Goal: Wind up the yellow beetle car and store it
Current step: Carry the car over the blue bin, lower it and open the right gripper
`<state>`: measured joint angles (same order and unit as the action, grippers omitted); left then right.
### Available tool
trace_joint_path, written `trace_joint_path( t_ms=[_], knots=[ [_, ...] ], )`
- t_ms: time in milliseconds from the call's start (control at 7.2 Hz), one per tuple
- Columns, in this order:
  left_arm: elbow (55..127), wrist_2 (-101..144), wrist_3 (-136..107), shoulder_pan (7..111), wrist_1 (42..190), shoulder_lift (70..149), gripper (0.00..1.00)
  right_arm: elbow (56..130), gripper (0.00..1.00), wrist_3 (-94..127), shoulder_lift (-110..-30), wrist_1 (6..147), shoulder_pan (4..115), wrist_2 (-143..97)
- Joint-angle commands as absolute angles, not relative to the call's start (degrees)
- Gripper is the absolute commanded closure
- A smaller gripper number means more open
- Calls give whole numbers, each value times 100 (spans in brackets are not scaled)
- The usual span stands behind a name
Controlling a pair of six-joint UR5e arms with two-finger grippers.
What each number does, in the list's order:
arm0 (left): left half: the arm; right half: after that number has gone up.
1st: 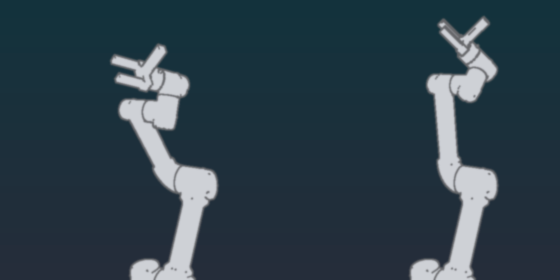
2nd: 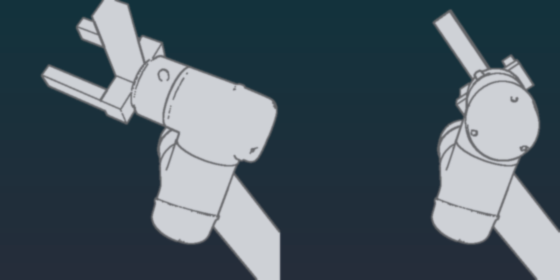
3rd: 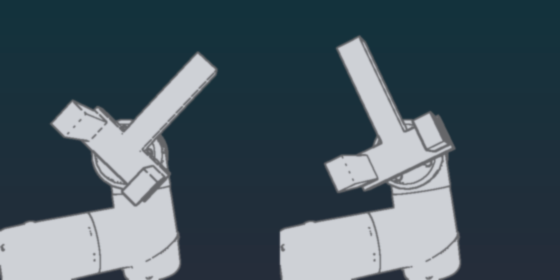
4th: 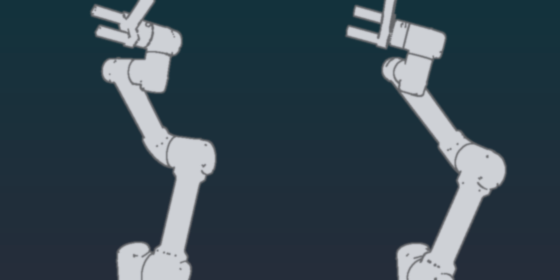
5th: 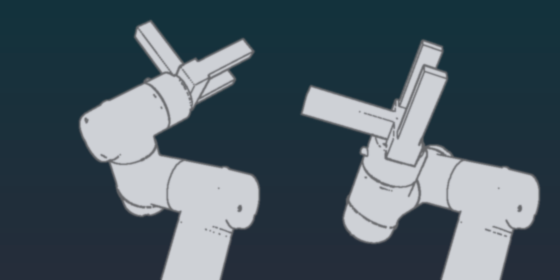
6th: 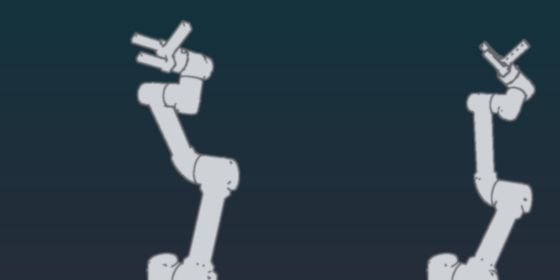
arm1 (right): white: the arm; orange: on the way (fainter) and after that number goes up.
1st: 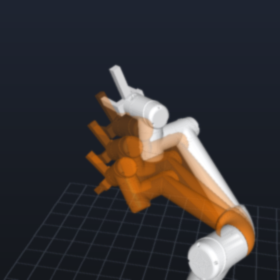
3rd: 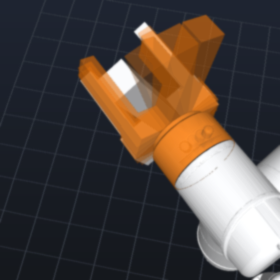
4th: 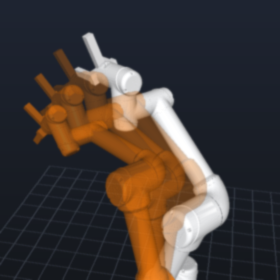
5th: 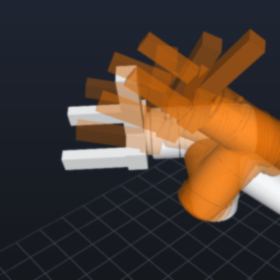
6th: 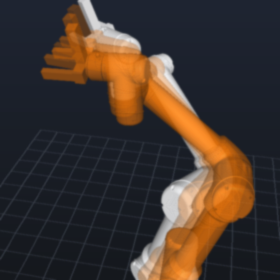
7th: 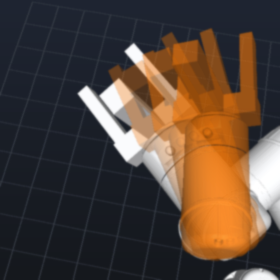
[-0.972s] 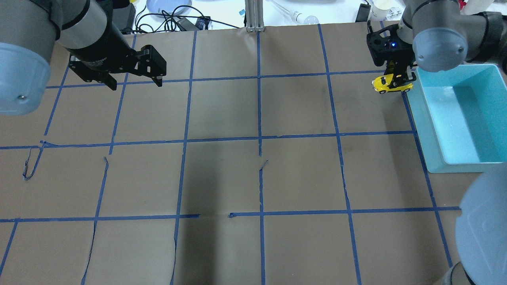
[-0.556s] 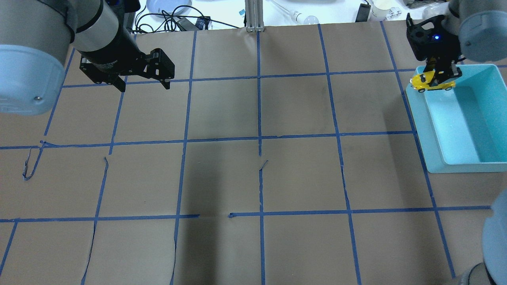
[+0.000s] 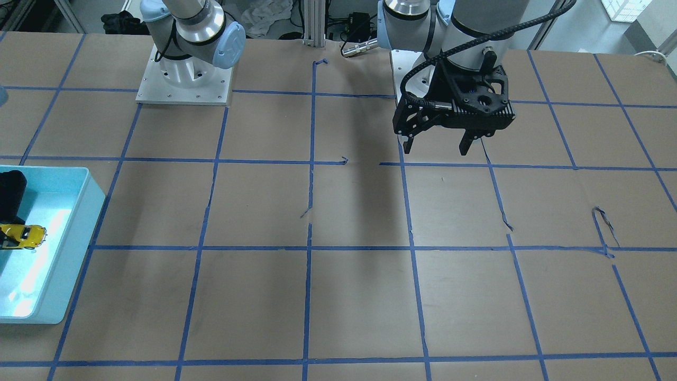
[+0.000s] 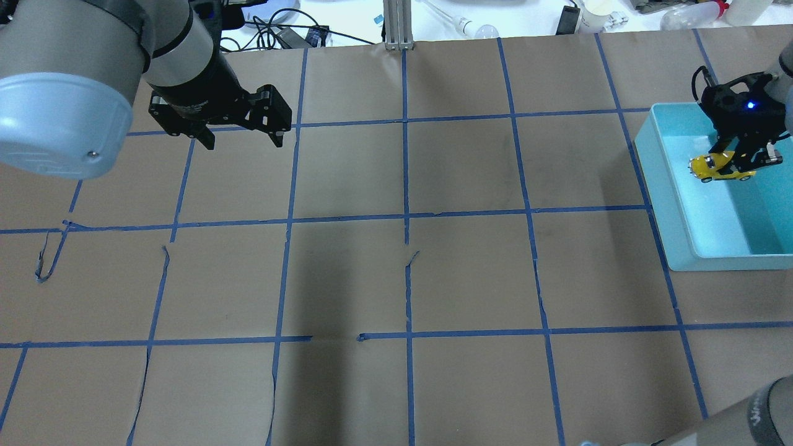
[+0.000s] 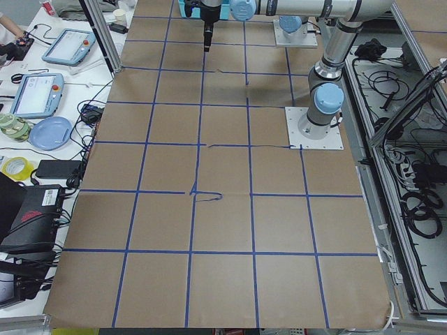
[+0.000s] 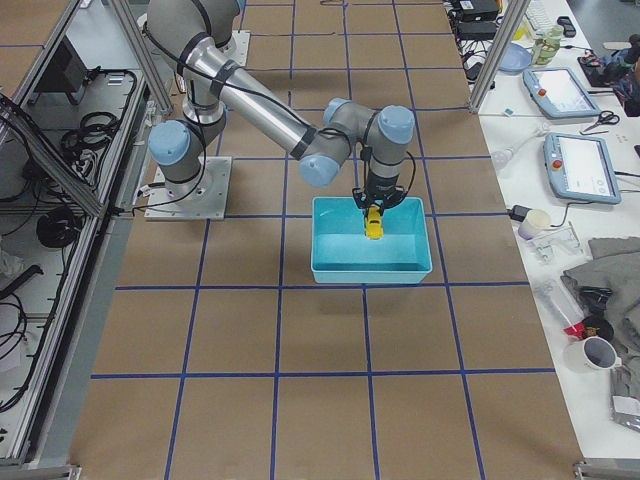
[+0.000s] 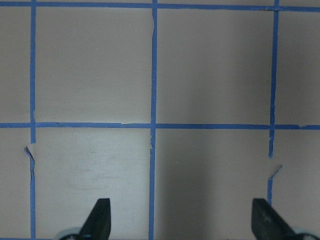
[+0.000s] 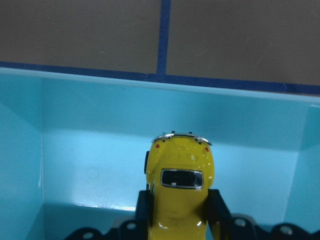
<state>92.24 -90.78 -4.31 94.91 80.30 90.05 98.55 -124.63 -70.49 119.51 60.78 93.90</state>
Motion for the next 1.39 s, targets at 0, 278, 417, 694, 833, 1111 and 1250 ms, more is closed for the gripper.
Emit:
trace_joint_path(
  t_ms=[0, 278, 417, 694, 833, 1111, 1250],
  knots=[
    [9237, -9123, -413, 9510, 8024, 8991, 0, 10352, 100, -12674, -6786, 12768, 6003, 9369],
    [9281, -9140, -413, 9501, 8024, 9009, 0, 10380, 97, -12674, -6645, 12779, 6003, 9413],
    [9281, -9149, -413, 9475, 8024, 9000, 0, 10380, 80, -12674, -6636, 12779, 6003, 9413],
    [9255, -9123, -422, 9466, 8024, 9035, 0, 10354, 6, -12578, -6740, 12683, 6003, 9404],
    [9229, -9114, -422, 9466, 8016, 9035, 0, 10275, 2, -12577, -6828, 12665, 6003, 9404],
    [9229, -9114, -413, 9466, 8016, 9035, 0, 10187, 0, -11956, -7432, 12203, 6029, 9343],
    [9255, -9114, -413, 9457, 8016, 9035, 0, 10100, 0, -11353, -7827, 11834, 6055, 9334]
  ],
)
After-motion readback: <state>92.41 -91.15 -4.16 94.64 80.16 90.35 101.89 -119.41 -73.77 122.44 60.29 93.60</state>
